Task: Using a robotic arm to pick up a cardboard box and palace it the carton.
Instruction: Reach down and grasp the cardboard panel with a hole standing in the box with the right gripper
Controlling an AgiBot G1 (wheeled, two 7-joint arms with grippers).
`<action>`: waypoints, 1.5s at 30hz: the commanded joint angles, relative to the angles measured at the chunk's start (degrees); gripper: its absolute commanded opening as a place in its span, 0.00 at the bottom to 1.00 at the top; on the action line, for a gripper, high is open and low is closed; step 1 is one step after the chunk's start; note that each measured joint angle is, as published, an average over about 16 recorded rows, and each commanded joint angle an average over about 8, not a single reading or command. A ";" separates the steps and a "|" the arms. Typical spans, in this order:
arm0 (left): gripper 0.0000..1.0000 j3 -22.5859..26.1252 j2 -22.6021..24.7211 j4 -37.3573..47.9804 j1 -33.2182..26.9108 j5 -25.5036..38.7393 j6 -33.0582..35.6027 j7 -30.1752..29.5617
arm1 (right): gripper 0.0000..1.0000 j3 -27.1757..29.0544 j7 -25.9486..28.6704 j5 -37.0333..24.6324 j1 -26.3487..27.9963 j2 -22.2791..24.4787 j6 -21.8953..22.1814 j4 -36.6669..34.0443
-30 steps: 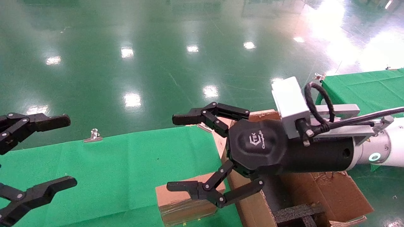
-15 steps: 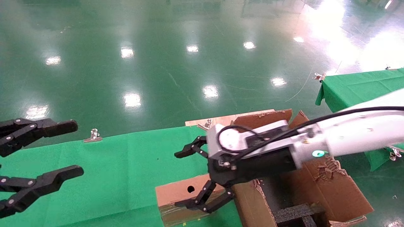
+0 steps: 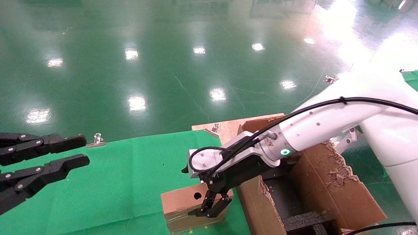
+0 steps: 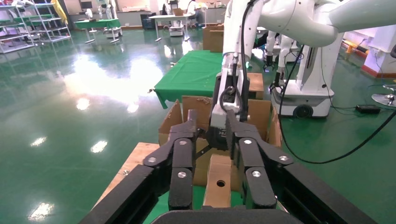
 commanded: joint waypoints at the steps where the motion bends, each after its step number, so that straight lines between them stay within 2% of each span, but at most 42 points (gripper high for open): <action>1: 0.00 0.00 0.00 0.00 0.00 0.00 0.00 0.00 | 1.00 -1.53 -0.11 -2.12 1.17 -1.18 -0.31 -0.60; 7: 0.00 0.00 0.00 0.00 0.00 0.00 0.00 0.00 | 1.00 -6.56 -0.86 -7.46 4.11 -3.45 -0.45 0.28; 12: 0.02 0.00 0.00 0.00 0.00 0.00 0.00 0.00 | 1.00 -8.74 -0.46 -8.33 5.26 -4.37 -0.16 0.56; 13: 0.14 0.00 0.00 0.00 0.00 0.00 0.00 0.00 | 1.00 -9.01 -0.41 -8.24 5.38 -4.47 -0.11 0.54; 14: 0.27 0.00 0.00 0.00 0.00 0.00 0.00 0.00 | 0.93 -9.22 -0.37 -8.08 5.47 -4.54 -0.07 0.48; 20: 1.00 0.00 0.00 0.00 0.00 0.00 -0.01 0.00 | 0.19 -10.44 -0.57 -7.28 6.06 -4.73 -0.15 0.33; 21: 1.00 0.00 0.00 0.00 0.01 0.00 -0.01 0.00 | 0.06 -10.63 -0.59 -7.22 6.16 -4.76 -0.20 0.32; 22: 1.00 0.00 -0.01 0.01 0.01 0.00 -0.01 0.00 | 0.01 -10.80 -0.60 -7.16 6.25 -4.77 -0.25 0.31; 45: 1.00 0.00 -0.01 0.01 0.02 -0.01 -0.02 0.00 | 0.00 -10.72 -0.64 -6.98 6.22 -4.69 -0.26 0.35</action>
